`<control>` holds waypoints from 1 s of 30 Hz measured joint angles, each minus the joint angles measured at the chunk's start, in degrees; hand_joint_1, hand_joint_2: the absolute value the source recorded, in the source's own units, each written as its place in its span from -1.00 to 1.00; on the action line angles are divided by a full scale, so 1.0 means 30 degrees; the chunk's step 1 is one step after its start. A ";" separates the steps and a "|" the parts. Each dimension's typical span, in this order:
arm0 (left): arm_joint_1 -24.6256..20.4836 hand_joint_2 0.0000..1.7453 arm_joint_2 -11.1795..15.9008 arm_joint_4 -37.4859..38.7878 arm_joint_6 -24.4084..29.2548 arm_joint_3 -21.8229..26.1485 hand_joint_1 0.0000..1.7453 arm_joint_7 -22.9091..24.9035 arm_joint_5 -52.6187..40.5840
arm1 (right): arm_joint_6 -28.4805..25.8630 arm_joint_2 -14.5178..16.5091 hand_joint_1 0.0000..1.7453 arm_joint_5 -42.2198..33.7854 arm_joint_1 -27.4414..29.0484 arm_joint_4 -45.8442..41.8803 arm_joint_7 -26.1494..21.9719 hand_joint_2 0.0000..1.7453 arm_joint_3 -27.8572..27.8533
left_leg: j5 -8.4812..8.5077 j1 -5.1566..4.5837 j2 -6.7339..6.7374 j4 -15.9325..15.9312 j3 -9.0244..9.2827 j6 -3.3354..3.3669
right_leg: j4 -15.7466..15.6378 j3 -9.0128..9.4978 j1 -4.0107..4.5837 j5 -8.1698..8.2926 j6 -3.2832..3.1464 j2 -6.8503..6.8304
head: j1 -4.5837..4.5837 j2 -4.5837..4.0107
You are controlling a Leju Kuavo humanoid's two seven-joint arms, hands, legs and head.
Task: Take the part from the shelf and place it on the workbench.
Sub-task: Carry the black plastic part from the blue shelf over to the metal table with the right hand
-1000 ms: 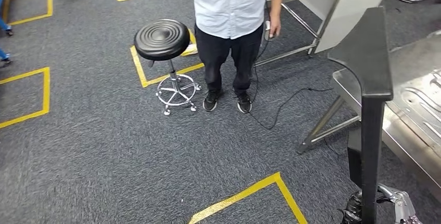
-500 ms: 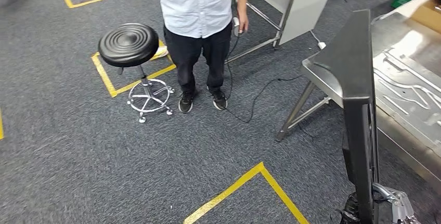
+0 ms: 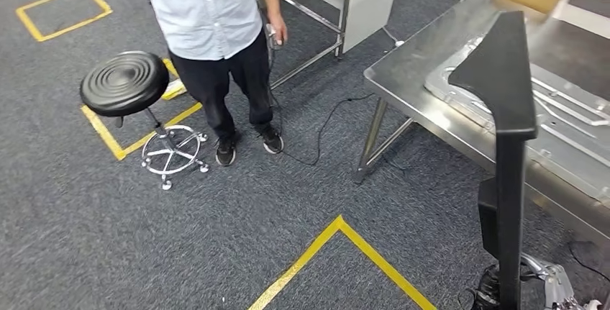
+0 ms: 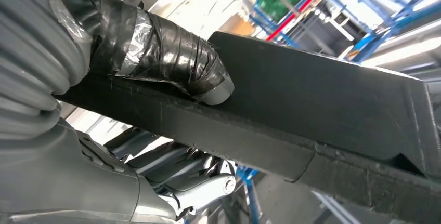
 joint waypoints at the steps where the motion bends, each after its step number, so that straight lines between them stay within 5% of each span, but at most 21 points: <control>1: 0.0027 1.00 0.0004 0.0000 0.0000 0.0002 -1.00 0.0002 0.0000 | 0.0000 0.0000 1.00 0.0004 0.0005 0.0005 0.0002 1.00 0.0000 | 0.0325 0.0011 -0.0028 0.0009 -0.0079 -0.0026 | 0.0064 -0.0008 -0.0003 -0.0013 0.0008 0.0270 | 0.0000 0.0000; 3: 0.0044 1.00 0.0018 0.0000 -0.0005 0.0004 -1.00 0.0002 0.0002 | 0.0002 0.0000 1.00 0.0009 0.0004 0.0009 0.0004 1.00 0.0000 | 0.1719 0.0078 -0.0376 -0.1912 0.0644 -0.0026 | 0.0256 -0.0044 -0.0033 -0.0084 0.0080 0.0794 | -0.0002 0.0000; 4: 0.0042 1.00 0.0024 0.0002 -0.0016 0.0005 -1.00 -0.0002 0.0005 | 0.0002 0.0000 1.00 0.0015 -0.0007 0.0011 0.0004 1.00 0.0000 | 0.2225 0.0123 -0.0891 -0.3070 0.1097 -0.0010 | 0.0400 -0.0116 -0.0025 -0.0138 0.0155 0.1022 | 0.0000 0.0000; 7: 0.0002 1.00 0.0027 0.0002 -0.0057 0.0007 -1.00 -0.0014 0.0015 | 0.0000 -0.0004 1.00 0.0065 -0.0019 0.0020 -0.0002 1.00 0.0000 | 0.2571 0.0129 -0.1737 -0.4435 0.1599 0.0199 | 0.0640 -0.0431 -0.0046 -0.0132 0.0483 0.1651 | 0.0007 0.0000; 9: -0.0031 1.00 0.0028 0.0000 -0.0073 0.0009 -1.00 -0.0014 0.0015 | -0.0002 -0.0007 1.00 0.0082 0.0028 0.0022 -0.0002 1.00 0.0000 | 0.2714 0.0106 -0.1284 -0.4548 0.1645 0.0471 | 0.0636 -0.0568 -0.0114 -0.0045 0.0707 0.1790 | 0.0009 0.0000; 11: -0.0038 1.00 0.0022 0.0000 -0.0144 0.0011 -1.00 -0.0049 0.0013 | -0.0006 -0.0009 1.00 0.0089 0.0030 0.0022 -0.0002 1.00 0.0000 | 0.2857 0.0149 -0.0792 -0.4731 0.1695 0.0737 | 0.1348 -0.0955 -0.0096 -0.0500 0.0879 0.0924 | 0.0033 0.0000; 13: 0.0001 1.00 0.0024 -0.0002 -0.0261 0.0011 -1.00 -0.0104 0.0009 | -0.0006 -0.0013 1.00 0.0111 -0.0024 0.0036 -0.0004 1.00 0.0000 | 0.2885 0.0134 -0.0251 -0.4794 0.1687 0.0846 | 0.3429 -0.1952 -0.0102 -0.1648 0.1025 -0.0097 | 0.0051 0.0000; 15: 0.0050 1.00 0.0048 -0.0002 -0.0341 0.0011 -1.00 -0.0151 0.0007 | -0.0004 -0.0015 1.00 0.0133 -0.0026 0.0078 -0.0002 1.00 0.0000 | 0.2852 0.0108 0.0324 -0.4792 0.1671 0.0860 | 0.5446 -0.2919 -0.0157 -0.2395 0.1132 -0.0330 | 0.0047 0.0000; 16: 0.0049 1.00 0.0060 -0.0002 -0.0364 0.0011 -1.00 -0.0186 0.0007 | -0.0004 -0.0016 1.00 0.0138 -0.0011 0.0105 0.0000 1.00 0.0000 | 0.2826 0.0103 0.0591 -0.4791 0.1677 0.0853 | 0.5628 -0.2976 -0.0170 -0.2277 0.1148 -0.0381 | 0.0046 0.0000; 18: 0.0014 1.00 0.0068 0.0000 -0.0428 0.0011 -1.00 -0.0277 0.0007 | -0.0004 -0.0018 1.00 0.0138 -0.0002 0.0142 0.0004 1.00 0.0000 | 0.2756 0.0098 0.1054 -0.4791 0.1761 0.0795 | 0.3774 -0.1907 -0.0151 -0.1161 0.1067 -0.0648 | 0.0047 0.0000; 20: -0.0010 1.00 0.0066 0.0000 -0.0490 0.0011 -1.00 -0.0344 0.0007 | -0.0002 -0.0020 1.00 0.0138 -0.0025 0.0151 0.0002 1.00 0.0000 | 0.2651 0.0039 0.1420 -0.4793 0.1885 0.0659 | 0.1264 -0.0541 0.0020 -0.0349 0.0846 -0.1406 | 0.0046 0.0000; 22: -0.0041 1.00 0.0069 -0.0002 -0.0559 0.0011 -1.00 -0.0397 0.0005 | 0.0000 -0.0031 1.00 0.0146 -0.0036 0.0155 0.0000 1.00 0.0000 | 0.2585 -0.0025 0.1723 -0.4833 0.1993 0.0475 | 0.0389 -0.0146 0.0199 -0.0285 0.0643 -0.1741 | 0.0042 0.0000; 24: -0.0100 1.00 0.0069 -0.0002 -0.0608 0.0009 -1.00 -0.0441 0.0002 | -0.0002 -0.0049 1.00 0.0156 0.0000 0.0155 0.0000 1.00 0.0000 | 0.2531 -0.0038 0.1973 -0.4926 0.2132 0.0269 | 0.0267 -0.0140 0.0158 -0.0190 0.0459 -0.1320 | 0.0036 0.0000; 27: -0.0110 1.00 0.0071 0.0000 -0.0625 0.0004 -1.00 -0.0470 -0.0005 | -0.0004 -0.0064 1.00 0.0167 -0.0007 0.0158 0.0000 1.00 0.0009 | 0.1567 0.0009 0.0824 -0.3639 0.1690 0.0044 | -0.0064 0.0054 -0.0049 0.0008 0.0150 -0.0752 | 0.0014 0.0000; 30: -0.0011 1.00 0.0075 0.0000 -0.0627 0.0005 -1.00 -0.0470 -0.0004 | 0.0000 -0.0104 1.00 0.0139 -0.0039 0.0196 0.0002 1.00 0.0045 | 0.0160 0.0021 -0.0009 -0.0170 -0.0040 0.0039 | -0.0050 0.0056 0.0014 0.0022 0.0032 -0.0155 | 0.0011 0.0000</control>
